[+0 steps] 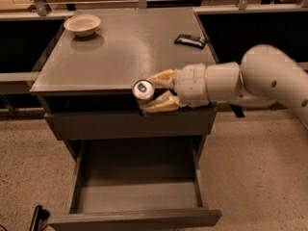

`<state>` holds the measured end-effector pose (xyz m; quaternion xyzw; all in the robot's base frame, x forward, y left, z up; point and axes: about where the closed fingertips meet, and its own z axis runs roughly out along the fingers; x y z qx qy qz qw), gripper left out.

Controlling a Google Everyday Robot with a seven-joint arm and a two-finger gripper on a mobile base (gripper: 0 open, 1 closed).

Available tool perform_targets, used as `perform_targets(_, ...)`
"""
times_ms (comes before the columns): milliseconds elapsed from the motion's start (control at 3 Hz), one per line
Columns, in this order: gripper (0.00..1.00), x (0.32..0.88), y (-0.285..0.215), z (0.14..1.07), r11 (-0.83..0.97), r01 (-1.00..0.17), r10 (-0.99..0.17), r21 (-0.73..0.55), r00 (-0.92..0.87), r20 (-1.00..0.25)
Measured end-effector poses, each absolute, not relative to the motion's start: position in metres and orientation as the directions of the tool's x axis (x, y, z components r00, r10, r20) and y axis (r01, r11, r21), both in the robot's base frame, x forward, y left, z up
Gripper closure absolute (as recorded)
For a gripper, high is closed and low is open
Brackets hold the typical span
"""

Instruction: Place redbull can into middle drawer

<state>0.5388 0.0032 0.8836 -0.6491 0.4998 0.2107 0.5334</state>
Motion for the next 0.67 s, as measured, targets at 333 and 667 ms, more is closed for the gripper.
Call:
perform_targets(333,1.00,0.523,-0.002,0.793,0.178,-0.934,-0.309,-0.311,0.247,-0.919)
perform_targets(667,1.00,0.512,-0.013,0.736,0.217,-0.952,-0.287,-0.215,0.149,-0.946)
